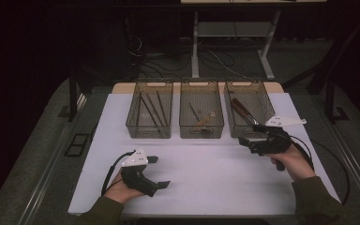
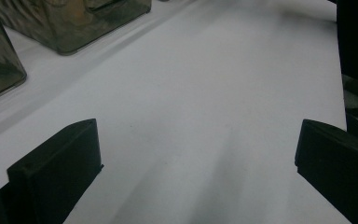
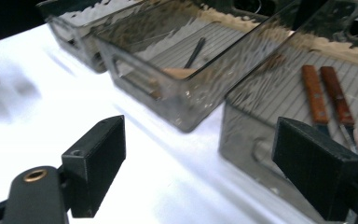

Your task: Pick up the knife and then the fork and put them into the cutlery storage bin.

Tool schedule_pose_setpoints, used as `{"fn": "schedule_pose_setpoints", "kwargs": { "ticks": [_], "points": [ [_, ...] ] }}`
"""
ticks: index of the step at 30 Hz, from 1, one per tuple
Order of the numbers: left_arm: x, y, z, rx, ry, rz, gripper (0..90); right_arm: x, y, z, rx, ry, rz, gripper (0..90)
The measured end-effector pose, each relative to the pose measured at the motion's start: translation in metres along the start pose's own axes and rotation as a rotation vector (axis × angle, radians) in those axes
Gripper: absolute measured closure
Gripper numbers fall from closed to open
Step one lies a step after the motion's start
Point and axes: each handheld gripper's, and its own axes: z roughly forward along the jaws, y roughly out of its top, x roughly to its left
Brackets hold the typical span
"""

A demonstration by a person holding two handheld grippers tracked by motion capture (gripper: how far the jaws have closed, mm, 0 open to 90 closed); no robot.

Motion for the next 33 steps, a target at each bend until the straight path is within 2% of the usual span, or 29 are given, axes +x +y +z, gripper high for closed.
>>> {"fn": "schedule_pose_setpoints", "kwargs": {
  "ticks": [6,12,17,23,33],
  "points": [
    [-0.001,0.0,0.0,0.0,-0.002,0.001,0.0,0.011,-0.017,-0.004,-0.001,0.017,-0.011,17.2],
    [-0.001,0.0,-0.001,-0.003,0.0,0.002,0.0,0.016,-0.038,-0.006,-0.01,0.034,0.014,17.2],
    [-0.001,0.0,0.0,0.002,0.0,0.001,0.0,0.022,-0.051,-0.01,-0.005,0.04,0.011,17.2],
    [-0.001,0.0,0.0,0.001,0.0,-0.001,0.0,0.03,-0.063,-0.014,0.013,0.069,-0.007,17.2],
    [-0.001,0.0,0.0,0.009,-0.002,0.005,0.0,0.038,-0.077,-0.019,0.047,0.068,-0.017,17.2]
  ]
}}
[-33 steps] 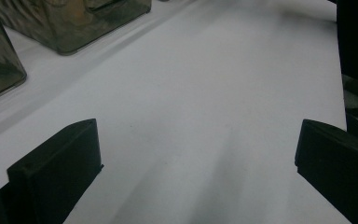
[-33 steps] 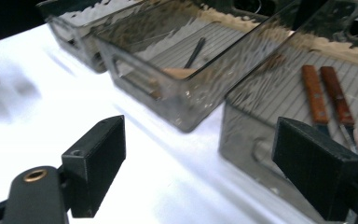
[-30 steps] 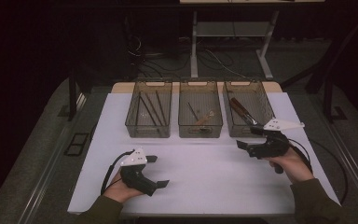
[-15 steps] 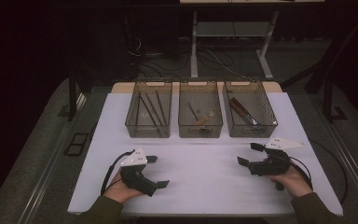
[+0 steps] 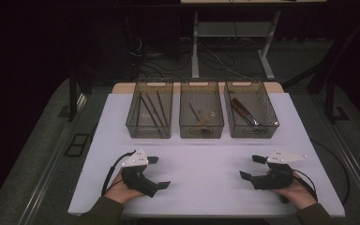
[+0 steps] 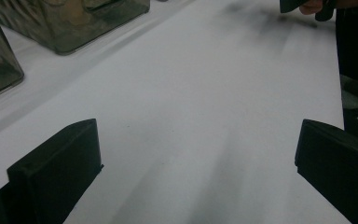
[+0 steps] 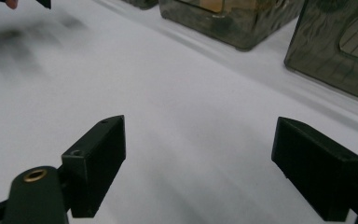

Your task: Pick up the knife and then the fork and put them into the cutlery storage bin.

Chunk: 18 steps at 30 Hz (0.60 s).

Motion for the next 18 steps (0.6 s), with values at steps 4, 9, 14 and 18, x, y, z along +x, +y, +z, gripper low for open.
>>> {"fn": "schedule_pose_setpoints", "kwargs": {
  "ticks": [4,9,14,18],
  "points": [
    [-0.0002,0.0,0.0001,0.002,-0.002,0.002,0.0,0.0017,-0.005,-0.0014,0.015,-0.003,-0.004,17.2],
    [-0.0002,-0.0002,0.0006,0.005,0.0,-0.001,0.0,0.0041,-0.0083,-0.0019,0.039,-0.005,-0.008,17.2],
    [-0.0005,-0.0002,0.0011,0.009,-0.001,0.002,0.0,0.0039,-0.0092,-0.0009,0.05,-0.009,-0.019,17.2],
    [0.0002,0.0,0.0012,0.012,-0.001,0.009,0.0,0.0041,-0.0094,-0.0006,0.056,-0.011,-0.021,17.2]
  ]
}}
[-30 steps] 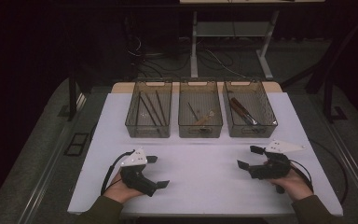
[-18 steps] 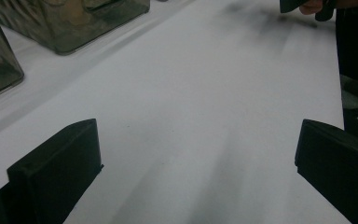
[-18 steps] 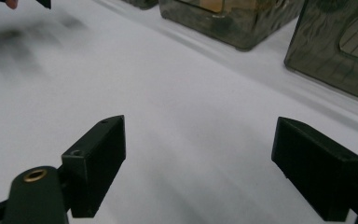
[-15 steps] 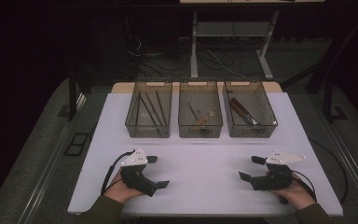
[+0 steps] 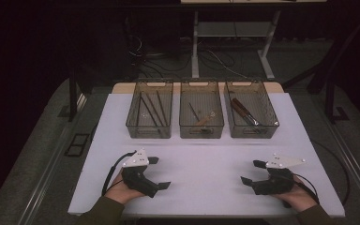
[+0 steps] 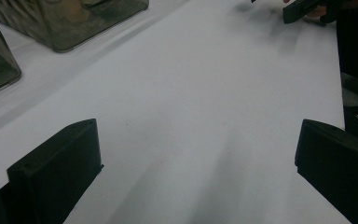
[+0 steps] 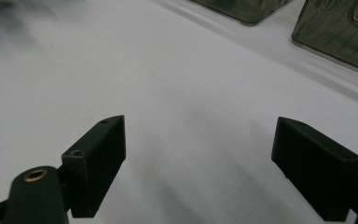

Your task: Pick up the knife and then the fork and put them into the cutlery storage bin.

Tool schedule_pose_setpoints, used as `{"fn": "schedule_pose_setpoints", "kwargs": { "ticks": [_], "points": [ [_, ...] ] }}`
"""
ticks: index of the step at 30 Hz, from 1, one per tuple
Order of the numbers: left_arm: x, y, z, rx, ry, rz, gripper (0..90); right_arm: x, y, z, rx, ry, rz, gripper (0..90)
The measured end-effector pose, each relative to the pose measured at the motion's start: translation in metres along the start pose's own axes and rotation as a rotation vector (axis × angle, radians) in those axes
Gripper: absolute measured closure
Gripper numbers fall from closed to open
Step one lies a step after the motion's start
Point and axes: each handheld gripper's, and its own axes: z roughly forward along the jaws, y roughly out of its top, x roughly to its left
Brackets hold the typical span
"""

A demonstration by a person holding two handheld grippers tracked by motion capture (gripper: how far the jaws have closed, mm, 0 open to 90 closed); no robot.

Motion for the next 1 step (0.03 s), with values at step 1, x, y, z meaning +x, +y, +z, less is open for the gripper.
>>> {"fn": "schedule_pose_setpoints", "kwargs": {
  "ticks": [1],
  "points": [
    [-0.0002,-0.0001,0.0004,-0.003,0.0,-0.002,0.0,0.0003,0.0001,0.0001,0.001,-0.002,0.0,17.2]
  ]
}}
